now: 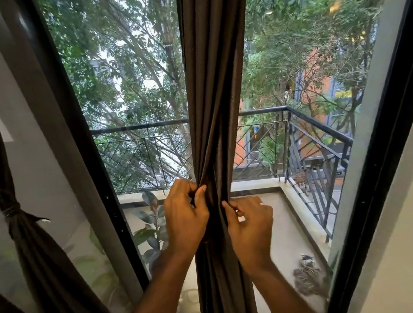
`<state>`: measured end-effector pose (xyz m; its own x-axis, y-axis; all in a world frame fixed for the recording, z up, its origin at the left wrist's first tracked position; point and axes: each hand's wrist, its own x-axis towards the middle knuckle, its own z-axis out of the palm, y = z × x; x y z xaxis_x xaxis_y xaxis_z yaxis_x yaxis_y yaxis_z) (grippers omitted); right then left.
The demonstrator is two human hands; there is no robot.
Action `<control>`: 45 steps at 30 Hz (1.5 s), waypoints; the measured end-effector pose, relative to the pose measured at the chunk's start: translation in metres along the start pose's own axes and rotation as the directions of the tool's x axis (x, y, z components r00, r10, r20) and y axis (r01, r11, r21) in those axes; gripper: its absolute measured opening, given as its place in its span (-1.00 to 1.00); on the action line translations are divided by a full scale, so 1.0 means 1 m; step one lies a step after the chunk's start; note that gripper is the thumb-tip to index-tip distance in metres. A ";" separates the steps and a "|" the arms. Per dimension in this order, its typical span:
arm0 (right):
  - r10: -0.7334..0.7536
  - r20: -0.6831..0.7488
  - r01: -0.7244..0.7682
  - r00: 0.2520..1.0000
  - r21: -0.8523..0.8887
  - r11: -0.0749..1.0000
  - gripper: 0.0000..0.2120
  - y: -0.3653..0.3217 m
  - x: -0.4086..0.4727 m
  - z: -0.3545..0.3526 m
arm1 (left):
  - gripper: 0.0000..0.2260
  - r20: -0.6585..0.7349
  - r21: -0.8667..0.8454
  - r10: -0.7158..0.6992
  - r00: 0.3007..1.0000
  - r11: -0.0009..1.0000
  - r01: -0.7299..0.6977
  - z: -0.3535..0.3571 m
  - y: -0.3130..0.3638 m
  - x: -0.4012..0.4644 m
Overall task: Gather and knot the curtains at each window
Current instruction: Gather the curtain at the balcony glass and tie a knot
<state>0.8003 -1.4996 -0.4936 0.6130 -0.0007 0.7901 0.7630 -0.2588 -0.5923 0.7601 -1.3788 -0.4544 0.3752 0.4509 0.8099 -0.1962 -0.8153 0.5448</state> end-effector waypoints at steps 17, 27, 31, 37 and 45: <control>-0.134 0.135 0.134 0.982 0.006 0.991 -0.88 -0.002 -0.002 0.013 | -0.79 0.082 -0.108 0.004 0.997 0.994 0.005 0.000 -0.003 -0.004; -0.200 0.281 0.173 0.939 0.119 0.978 -0.84 -0.002 -0.002 0.014 | -0.77 0.108 -0.180 -0.055 0.993 0.981 0.074 -0.005 -0.005 -0.002; 0.074 0.133 -0.107 0.988 0.264 0.958 -0.73 0.014 0.011 0.008 | -0.79 0.093 -0.140 -0.051 0.994 0.988 0.064 -0.007 -0.010 -0.001; 0.405 0.200 -0.442 0.892 0.196 0.875 -0.80 0.038 0.038 0.019 | -0.79 0.067 -0.119 -0.043 0.997 0.992 0.050 -0.010 -0.011 -0.002; 0.027 -0.014 -0.024 1.000 0.175 0.984 -0.81 -0.007 -0.002 0.006 | -0.86 -0.051 0.106 -0.035 0.998 0.994 0.041 -0.002 -0.011 0.003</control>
<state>0.7949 -1.4916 -0.4916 0.6304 -0.0214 0.7759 0.7721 -0.0859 -0.6297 0.7613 -1.3680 -0.4575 0.3351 0.4973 0.8003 -0.0840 -0.8302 0.5511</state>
